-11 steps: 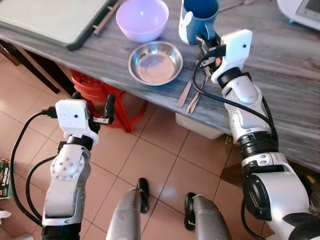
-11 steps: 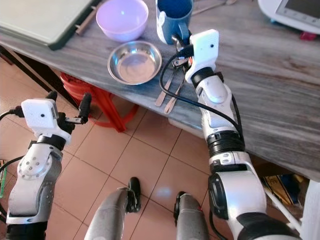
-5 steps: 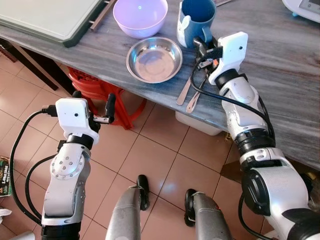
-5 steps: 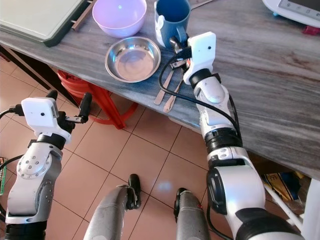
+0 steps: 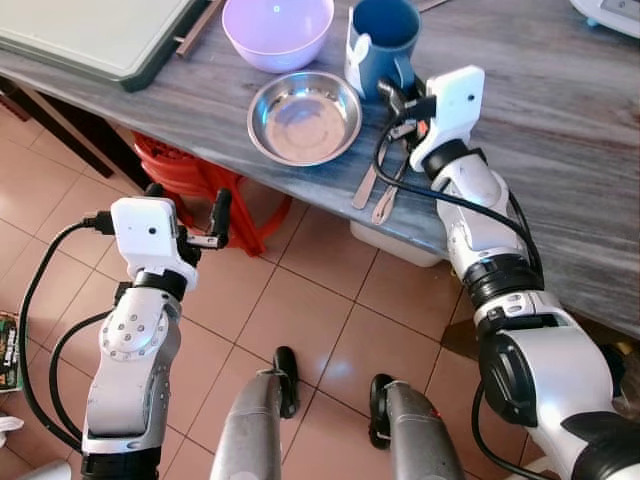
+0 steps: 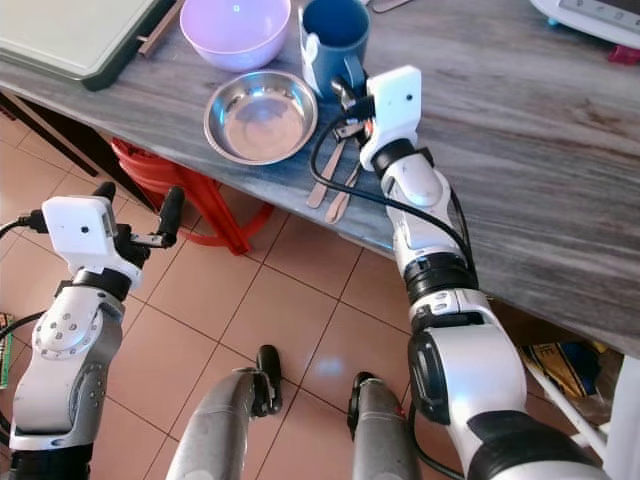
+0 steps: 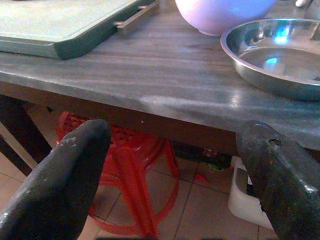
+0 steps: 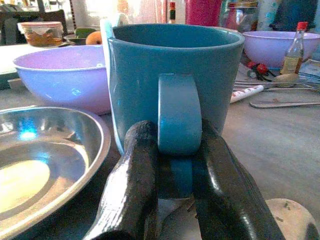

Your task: Setting the table

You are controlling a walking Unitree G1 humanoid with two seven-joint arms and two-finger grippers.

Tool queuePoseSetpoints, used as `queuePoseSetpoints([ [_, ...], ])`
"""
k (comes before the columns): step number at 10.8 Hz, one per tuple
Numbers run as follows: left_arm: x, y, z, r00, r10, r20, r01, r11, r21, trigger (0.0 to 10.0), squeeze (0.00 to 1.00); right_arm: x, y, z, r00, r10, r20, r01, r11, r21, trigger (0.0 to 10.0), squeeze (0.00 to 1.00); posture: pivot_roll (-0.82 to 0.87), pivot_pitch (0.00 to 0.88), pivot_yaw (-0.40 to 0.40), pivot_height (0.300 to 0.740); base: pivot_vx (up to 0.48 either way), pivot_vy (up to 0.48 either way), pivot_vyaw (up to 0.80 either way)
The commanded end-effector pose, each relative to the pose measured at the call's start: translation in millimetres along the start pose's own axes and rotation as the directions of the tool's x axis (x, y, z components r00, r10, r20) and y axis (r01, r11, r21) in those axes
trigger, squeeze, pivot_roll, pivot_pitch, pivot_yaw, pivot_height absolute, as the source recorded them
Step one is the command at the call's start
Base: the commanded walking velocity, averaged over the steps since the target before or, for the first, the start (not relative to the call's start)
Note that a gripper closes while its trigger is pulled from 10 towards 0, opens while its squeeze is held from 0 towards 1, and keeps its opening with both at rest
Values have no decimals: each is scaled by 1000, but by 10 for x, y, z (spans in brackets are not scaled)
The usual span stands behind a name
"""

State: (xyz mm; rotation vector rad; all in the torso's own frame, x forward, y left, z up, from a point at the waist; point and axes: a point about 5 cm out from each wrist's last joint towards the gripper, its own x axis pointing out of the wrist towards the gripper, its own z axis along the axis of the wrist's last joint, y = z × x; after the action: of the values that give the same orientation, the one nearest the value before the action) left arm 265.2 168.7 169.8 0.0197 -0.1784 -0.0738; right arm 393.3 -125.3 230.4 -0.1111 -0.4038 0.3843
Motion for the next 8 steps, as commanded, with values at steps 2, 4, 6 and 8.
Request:
queuePoseSetpoints([
  [2, -50, 18, -12, 1000, -2, -16, 2, 1000, 6, 10000, 0, 27, 12, 24, 1000, 6, 8, -6, 1000, -7, 10000, 659, 71, 379, 74, 740, 0, 0, 0],
  [4, -44, 12, -18, 1000, -3, -16, 3, 1000, 3, 10000, 0, 34, -14, 33, 1000, -8, 11, 8, 1000, -13, 10000, 1000, 68, 373, 71, 740, 0, 0, 0],
  [6, -25, -2, -26, 1000, -6, -15, 6, 1000, 0, 10000, 0, 42, -29, 62, 1000, -4, 21, 4, 1000, -25, 10000, 1000, 67, 363, 66, 740, 0, 0, 0],
  [8, -2, -17, -31, 1000, -1, -10, 1, 1000, -4, 10000, 0, 72, -50, 155, 999, 13, 51, -10, 999, -53, 10000, 847, 58, 350, 58, 740, 0, 0, 0],
])
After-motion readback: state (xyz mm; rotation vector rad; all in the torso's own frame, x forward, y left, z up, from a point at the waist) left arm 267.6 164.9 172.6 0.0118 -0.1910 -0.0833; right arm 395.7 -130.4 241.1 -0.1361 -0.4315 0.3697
